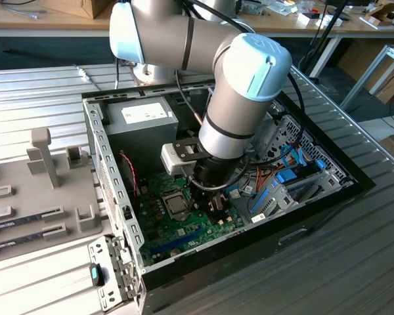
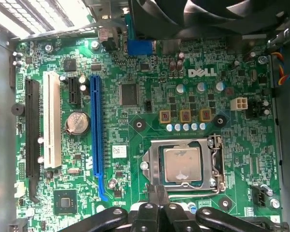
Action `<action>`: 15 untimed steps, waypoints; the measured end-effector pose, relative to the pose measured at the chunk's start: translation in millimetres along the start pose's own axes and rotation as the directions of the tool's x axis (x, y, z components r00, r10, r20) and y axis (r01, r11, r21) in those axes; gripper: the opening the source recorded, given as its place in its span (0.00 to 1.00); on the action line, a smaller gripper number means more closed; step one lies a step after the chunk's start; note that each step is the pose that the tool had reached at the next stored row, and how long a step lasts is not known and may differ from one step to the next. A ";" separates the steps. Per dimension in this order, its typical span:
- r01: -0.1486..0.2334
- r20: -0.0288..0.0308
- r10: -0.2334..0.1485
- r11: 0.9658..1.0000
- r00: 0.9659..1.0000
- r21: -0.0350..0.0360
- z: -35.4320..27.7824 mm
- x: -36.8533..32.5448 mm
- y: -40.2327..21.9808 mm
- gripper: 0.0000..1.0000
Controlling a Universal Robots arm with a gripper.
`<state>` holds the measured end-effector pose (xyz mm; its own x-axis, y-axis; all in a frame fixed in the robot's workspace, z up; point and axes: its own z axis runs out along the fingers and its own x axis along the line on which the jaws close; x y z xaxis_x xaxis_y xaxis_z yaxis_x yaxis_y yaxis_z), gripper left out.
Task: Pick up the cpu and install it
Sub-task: 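Close the cpu cover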
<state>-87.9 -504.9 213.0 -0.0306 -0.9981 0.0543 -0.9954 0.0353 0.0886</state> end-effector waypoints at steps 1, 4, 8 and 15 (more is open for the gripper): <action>0.000 -0.001 0.000 1.000 1.000 0.000 0.1 0.0 0.9 0.11; 0.000 -0.006 0.000 1.000 1.000 0.000 4.0 -2.7 0.6 0.11; -0.001 -0.013 0.001 1.000 1.000 0.000 5.6 -2.5 -8.4 0.11; -0.002 -0.023 0.002 1.000 1.000 0.000 7.1 -2.8 -19.7 0.11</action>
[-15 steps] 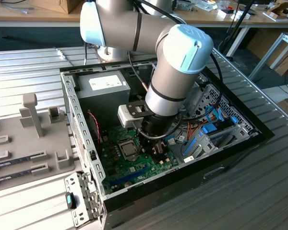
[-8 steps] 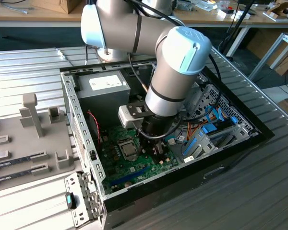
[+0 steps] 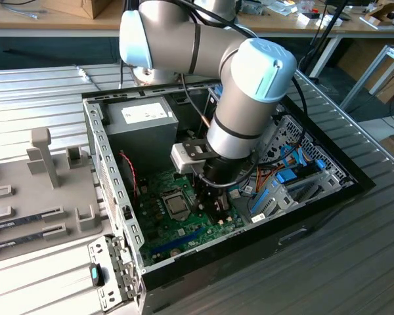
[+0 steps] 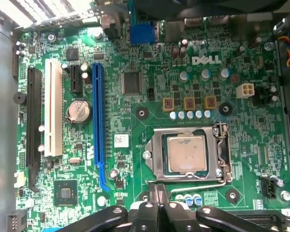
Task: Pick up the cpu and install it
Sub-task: 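Close the cpu cover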
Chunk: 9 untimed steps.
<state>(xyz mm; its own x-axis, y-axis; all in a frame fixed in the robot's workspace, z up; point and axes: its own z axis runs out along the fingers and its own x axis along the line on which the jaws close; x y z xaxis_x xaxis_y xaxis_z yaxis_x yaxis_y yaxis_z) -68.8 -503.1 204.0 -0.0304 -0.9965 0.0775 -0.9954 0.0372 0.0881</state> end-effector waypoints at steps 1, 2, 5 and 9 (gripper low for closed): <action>0.000 -0.004 0.000 1.000 1.000 0.000 0.1 0.0 -0.9 0.11; -0.001 -0.006 0.001 1.000 1.000 0.000 0.2 -0.1 -1.4 0.11; -0.001 -0.010 0.001 1.000 1.000 0.000 0.2 0.0 -2.3 0.11; -0.001 -0.011 0.001 1.000 1.000 0.000 0.1 -0.3 -4.4 0.11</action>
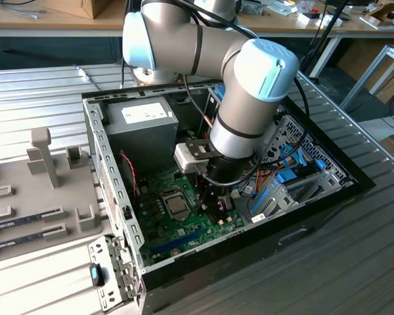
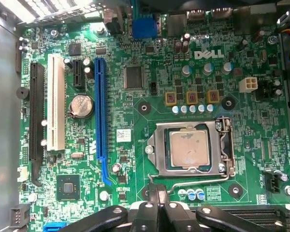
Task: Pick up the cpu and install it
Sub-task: 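Close the cpu cover, then install the first cpu locking lever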
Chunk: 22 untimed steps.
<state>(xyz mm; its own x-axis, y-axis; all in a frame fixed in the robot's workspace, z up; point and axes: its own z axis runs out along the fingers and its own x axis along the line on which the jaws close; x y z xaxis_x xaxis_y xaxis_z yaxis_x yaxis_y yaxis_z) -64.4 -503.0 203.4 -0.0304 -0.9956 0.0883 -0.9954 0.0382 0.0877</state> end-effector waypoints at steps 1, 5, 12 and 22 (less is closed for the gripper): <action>0.000 0.000 0.000 1.000 1.000 0.000 -0.1 0.0 -0.6 0.11; 0.000 0.000 0.000 1.000 1.000 0.000 -0.7 -0.2 -7.6 0.11; 0.000 0.001 0.000 1.000 1.000 0.000 -6.0 0.1 -8.7 0.11; 0.002 0.023 -0.002 1.000 1.000 -0.001 -10.2 -7.1 -14.3 0.11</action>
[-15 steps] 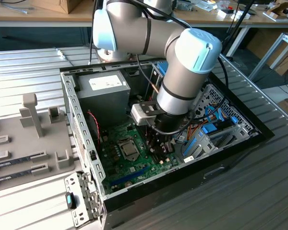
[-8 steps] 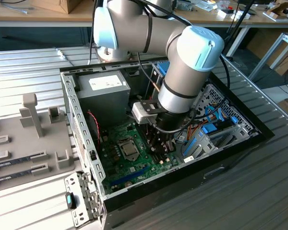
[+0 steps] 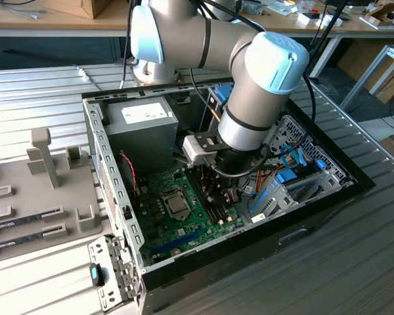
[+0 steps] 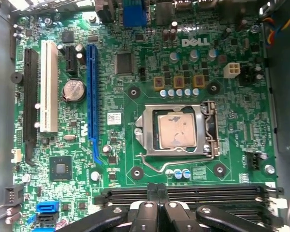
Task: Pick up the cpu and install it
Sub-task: 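Install the first cpu locking lever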
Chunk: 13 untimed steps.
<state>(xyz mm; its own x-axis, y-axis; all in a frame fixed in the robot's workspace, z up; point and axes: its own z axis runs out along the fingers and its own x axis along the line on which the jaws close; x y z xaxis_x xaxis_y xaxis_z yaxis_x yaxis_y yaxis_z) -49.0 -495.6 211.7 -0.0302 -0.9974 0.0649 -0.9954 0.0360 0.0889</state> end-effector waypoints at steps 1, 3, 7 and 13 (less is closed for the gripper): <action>0.000 0.003 0.000 1.000 1.000 0.000 -0.7 -0.9 -0.2 0.11; 0.003 0.011 -0.003 1.000 1.000 0.000 -1.2 -3.0 -1.1 0.11; 0.008 0.024 -0.008 1.000 1.000 0.000 -3.3 -9.2 -1.5 0.11; 0.010 0.037 -0.010 1.000 0.999 -0.001 -10.3 -8.7 3.3 0.11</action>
<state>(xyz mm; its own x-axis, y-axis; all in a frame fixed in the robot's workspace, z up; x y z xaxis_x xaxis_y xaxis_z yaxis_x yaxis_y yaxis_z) -51.1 -486.1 221.7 -0.0238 -0.9994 0.0268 -0.9956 0.0261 0.0902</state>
